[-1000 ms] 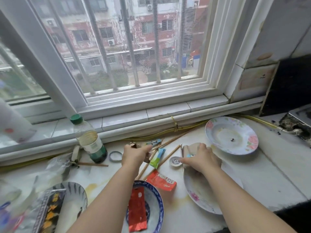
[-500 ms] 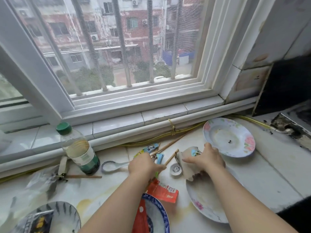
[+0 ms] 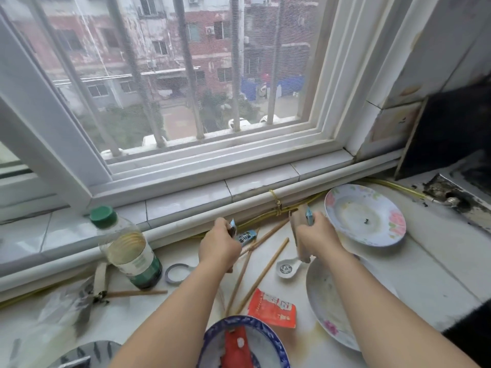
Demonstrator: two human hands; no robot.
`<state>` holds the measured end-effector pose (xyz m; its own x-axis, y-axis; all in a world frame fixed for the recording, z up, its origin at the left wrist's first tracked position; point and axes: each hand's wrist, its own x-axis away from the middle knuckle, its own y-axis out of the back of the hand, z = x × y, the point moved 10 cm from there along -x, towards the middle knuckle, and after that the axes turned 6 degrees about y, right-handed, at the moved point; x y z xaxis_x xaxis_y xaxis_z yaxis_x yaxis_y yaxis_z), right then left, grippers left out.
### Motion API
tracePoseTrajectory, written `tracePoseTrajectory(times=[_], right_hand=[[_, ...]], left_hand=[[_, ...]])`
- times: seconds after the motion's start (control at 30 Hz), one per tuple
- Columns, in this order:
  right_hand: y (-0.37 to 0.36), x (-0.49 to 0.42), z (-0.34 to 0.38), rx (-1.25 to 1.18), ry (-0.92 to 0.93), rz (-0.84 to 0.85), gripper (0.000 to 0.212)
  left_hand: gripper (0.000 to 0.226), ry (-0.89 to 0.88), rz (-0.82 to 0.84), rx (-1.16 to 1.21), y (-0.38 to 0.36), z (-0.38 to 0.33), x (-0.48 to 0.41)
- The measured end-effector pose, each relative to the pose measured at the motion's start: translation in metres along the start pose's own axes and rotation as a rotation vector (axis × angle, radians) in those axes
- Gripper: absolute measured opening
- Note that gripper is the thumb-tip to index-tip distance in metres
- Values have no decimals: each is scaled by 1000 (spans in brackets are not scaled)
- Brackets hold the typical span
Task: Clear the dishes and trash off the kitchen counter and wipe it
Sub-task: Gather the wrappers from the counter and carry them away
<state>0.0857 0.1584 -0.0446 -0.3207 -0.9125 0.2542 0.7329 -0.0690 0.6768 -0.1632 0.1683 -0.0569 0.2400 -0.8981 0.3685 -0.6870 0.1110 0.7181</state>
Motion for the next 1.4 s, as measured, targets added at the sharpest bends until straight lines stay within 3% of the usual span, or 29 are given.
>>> tracePoseTrajectory(times=[0.13,0.23,0.37,0.57,0.73,0.97,1.07,1.23,1.3,1.4], right_hand=[[-21,16,24,-136,56,90,20],[-34,26,29,-192,46,144,6],[-42,35,27,-259,29,213,21],[-63,59,13,-72,-28,545,37],[-69,73,1,209,-3,708,31],[-108,101,19,579,307,903,18],[-121,103,11,680,336,892,27],[-120,95,3,665,425,761,15],[-112,91,2,660,436,707,24],[-107,93,0,772,478,670,57]], left_hand=[[45,-48,-19,-177,-3,8,-13],[27,-109,-16,-297,-14,7,-21],[26,-199,-39,-419,-26,-1,-24],[28,-244,-78,-514,-35,-4,-26],[28,-183,-99,-413,-20,-3,-27],[36,-127,-89,-155,12,3,-1],[40,-77,-124,6,32,12,16],[37,47,-173,264,51,47,42],[29,107,-195,358,54,60,56],[27,181,-219,488,49,73,82]])
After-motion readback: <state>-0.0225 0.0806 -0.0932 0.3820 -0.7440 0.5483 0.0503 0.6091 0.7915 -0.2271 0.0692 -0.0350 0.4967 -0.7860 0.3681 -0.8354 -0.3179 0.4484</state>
